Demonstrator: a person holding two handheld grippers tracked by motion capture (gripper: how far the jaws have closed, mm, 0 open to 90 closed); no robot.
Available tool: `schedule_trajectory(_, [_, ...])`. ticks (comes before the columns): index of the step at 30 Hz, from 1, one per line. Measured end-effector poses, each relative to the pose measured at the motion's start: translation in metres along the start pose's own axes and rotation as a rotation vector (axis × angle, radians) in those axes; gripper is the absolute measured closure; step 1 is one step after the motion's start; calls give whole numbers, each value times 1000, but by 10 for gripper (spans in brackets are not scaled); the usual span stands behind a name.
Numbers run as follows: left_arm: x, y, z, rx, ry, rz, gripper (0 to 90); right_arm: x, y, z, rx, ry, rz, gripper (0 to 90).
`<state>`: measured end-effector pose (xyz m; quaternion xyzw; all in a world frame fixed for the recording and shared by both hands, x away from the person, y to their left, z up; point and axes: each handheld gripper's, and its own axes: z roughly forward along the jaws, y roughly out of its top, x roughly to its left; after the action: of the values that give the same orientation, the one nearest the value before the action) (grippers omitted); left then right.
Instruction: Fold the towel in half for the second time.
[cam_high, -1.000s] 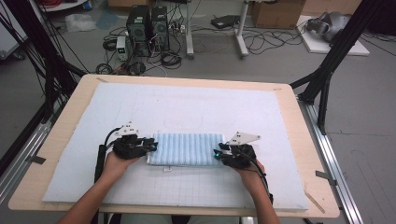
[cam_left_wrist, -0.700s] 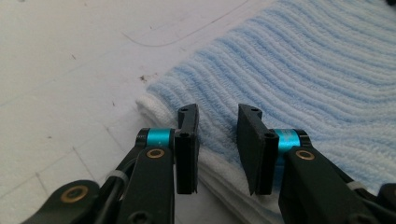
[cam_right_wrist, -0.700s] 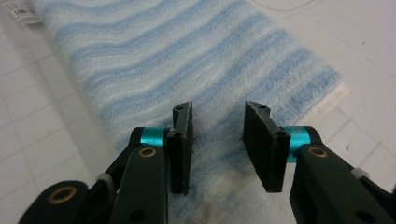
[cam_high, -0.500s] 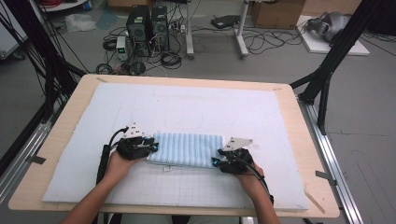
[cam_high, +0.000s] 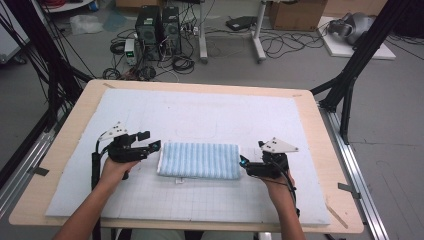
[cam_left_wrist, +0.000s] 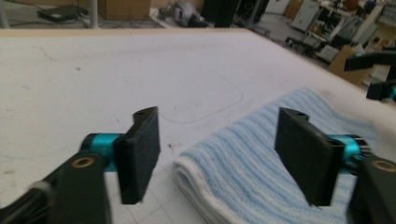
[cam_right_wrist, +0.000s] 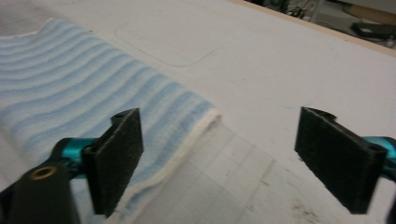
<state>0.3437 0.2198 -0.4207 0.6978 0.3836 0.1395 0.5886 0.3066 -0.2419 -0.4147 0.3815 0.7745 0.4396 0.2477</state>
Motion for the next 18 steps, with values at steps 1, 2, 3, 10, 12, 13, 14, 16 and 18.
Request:
schedule_trajectory(1, [1, 2, -2, -15, 5, 2, 202, -3, -1, -2, -5, 3, 8, 117])
schedule_trajectory(2, [2, 4, -5, -29, 5, 3, 176, -5, -2, -4, -9, 10, 7, 117])
schedule_trajectory(3, [4, 5, -8, -42, 3, 4, 176, -7, -2, -7, -9, 8, 8, 117])
schedule_trajectory(10, [8, 9, -21, -62, 32, 52, 176, -16, -3, -22, -36, -13, -8, 116])
schedule_trajectory(12, [9, 10, -23, -64, 37, 57, 176, -19, -4, -25, -33, -22, -4, 116])
schedule_trajectory(13, [9, 10, -24, -66, 38, 58, 176, -20, -4, -25, -33, -27, -8, 116])
schedule_trajectory(14, [9, 10, -25, -65, 39, 60, 177, -21, -4, -26, -35, -29, -5, 116])
schedule_trajectory(16, [9, 9, -26, -61, 40, 64, 176, -23, -5, -28, -38, -36, 6, 116])
schedule_trajectory(18, [8, 8, -28, -67, 41, 66, 177, -23, -5, -30, -41, -41, 10, 116])
